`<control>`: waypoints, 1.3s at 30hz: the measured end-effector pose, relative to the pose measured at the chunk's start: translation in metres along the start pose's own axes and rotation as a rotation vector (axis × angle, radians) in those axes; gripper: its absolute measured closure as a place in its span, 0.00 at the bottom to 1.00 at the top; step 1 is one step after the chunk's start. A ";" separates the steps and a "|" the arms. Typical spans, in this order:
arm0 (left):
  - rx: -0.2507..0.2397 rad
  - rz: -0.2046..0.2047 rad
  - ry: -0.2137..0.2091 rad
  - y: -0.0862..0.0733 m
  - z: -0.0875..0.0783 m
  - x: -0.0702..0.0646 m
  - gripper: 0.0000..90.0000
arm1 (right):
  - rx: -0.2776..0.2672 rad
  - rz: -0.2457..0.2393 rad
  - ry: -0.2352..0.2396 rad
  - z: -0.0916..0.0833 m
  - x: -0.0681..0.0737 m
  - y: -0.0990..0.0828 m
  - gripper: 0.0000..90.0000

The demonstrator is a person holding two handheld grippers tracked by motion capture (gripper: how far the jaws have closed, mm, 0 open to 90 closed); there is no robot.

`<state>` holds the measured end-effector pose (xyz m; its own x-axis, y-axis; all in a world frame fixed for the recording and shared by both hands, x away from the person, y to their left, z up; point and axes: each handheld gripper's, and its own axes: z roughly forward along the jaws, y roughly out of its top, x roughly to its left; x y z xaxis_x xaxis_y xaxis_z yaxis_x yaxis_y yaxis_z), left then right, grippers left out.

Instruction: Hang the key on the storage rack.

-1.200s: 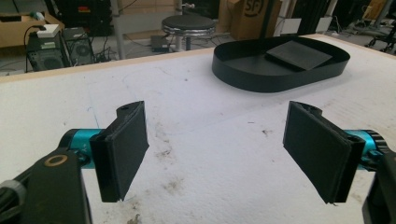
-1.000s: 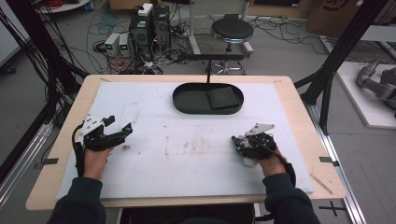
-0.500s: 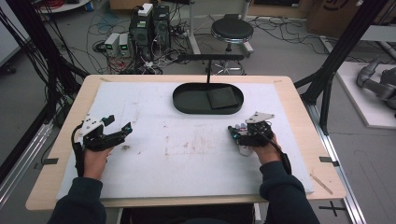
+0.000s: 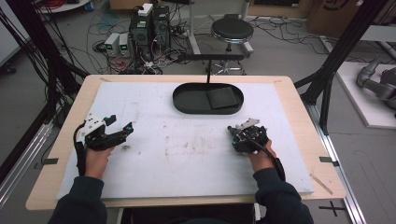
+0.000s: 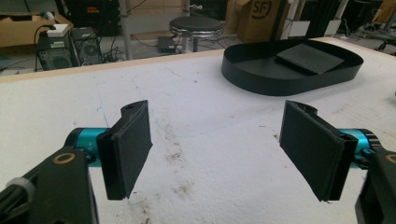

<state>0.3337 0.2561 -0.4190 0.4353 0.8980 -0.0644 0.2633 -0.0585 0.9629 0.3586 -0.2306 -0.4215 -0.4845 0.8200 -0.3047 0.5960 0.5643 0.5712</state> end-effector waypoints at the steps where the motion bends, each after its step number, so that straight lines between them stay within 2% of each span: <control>1: 0.000 0.000 0.000 0.000 0.000 0.000 0.28 | 0.000 0.000 0.000 0.000 0.000 0.000 0.33; 2: 0.000 0.000 0.002 0.000 0.000 0.000 0.28 | 0.001 0.043 0.047 0.004 -0.009 -0.002 0.35; 3: -0.001 0.001 0.001 0.000 -0.001 0.001 0.28 | 0.001 0.043 0.047 0.004 -0.009 -0.002 0.35; 8: -0.003 -0.001 0.003 0.000 -0.002 0.001 0.28 | -0.035 0.026 0.131 0.002 -0.021 -0.004 0.41; 9: -0.003 -0.002 0.005 0.000 -0.002 0.001 0.28 | -0.063 0.041 0.162 -0.001 -0.025 -0.004 0.41; 10: 0.001 0.000 0.004 0.000 -0.002 0.001 0.28 | -0.122 0.052 0.210 -0.007 -0.031 -0.001 0.41; 11: 0.004 0.001 0.003 -0.001 -0.002 0.001 0.28 | -0.122 0.052 0.210 -0.007 -0.031 -0.001 0.41; 12: 0.004 0.000 0.004 -0.001 -0.002 0.001 0.28 | -0.167 0.061 0.236 -0.014 -0.037 0.002 0.41; 13: 0.004 0.000 0.004 -0.001 -0.002 0.001 0.28 | -0.167 0.061 0.236 -0.014 -0.037 0.002 0.41; 14: 0.001 -0.002 0.004 -0.001 -0.002 0.000 0.28 | -0.214 0.083 0.286 -0.019 -0.043 0.005 0.41; 15: -0.002 -0.006 0.005 -0.001 -0.002 0.000 0.28 | -0.214 0.083 0.286 -0.019 -0.043 0.005 0.41; 18: 0.001 -0.001 0.001 -0.001 -0.002 0.001 0.28 | -0.274 0.113 0.334 -0.026 -0.054 0.010 0.41; 22: -0.006 -0.009 0.002 0.000 -0.001 0.001 0.28 | -0.283 0.101 0.306 -0.028 -0.061 0.019 0.41; 24: -0.006 -0.006 -0.002 0.000 0.000 0.001 0.28 | -0.288 0.067 0.260 -0.032 -0.066 0.034 0.41; 26: -0.006 -0.006 -0.003 0.000 0.001 0.000 0.28 | -0.293 0.059 0.247 -0.034 -0.069 0.040 0.41; 31: -0.009 0.003 0.000 0.000 0.002 0.000 0.28 | -0.340 0.043 0.189 -0.041 -0.090 0.073 0.41; 32: -0.012 0.002 -0.001 0.000 0.002 0.001 0.28 | -0.352 0.038 0.172 -0.042 -0.098 0.087 0.41; 34: -0.010 -0.001 0.000 0.000 0.001 0.002 0.28 | -0.354 0.031 0.161 -0.042 -0.102 0.094 0.41; 35: -0.012 -0.003 0.004 0.000 0.001 0.002 0.28 | -0.362 0.041 0.151 -0.041 -0.111 0.106 0.41; 36: -0.010 -0.003 0.004 0.000 0.000 0.002 0.28 | -0.362 0.041 0.151 -0.041 -0.111 0.106 0.41; 38: -0.010 -0.003 0.003 0.000 0.000 0.003 0.28 | -0.374 0.061 0.147 -0.037 -0.122 0.122 0.41; 39: -0.010 -0.003 0.004 0.000 0.000 0.003 0.28 | -0.374 0.061 0.147 -0.037 -0.122 0.122 0.41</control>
<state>0.3346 0.2585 -0.4193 0.4309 0.9000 -0.0658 0.2559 -0.0519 0.9653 0.4663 -0.2652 -0.2865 -0.5581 0.8132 -0.1653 0.3656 0.4198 0.8307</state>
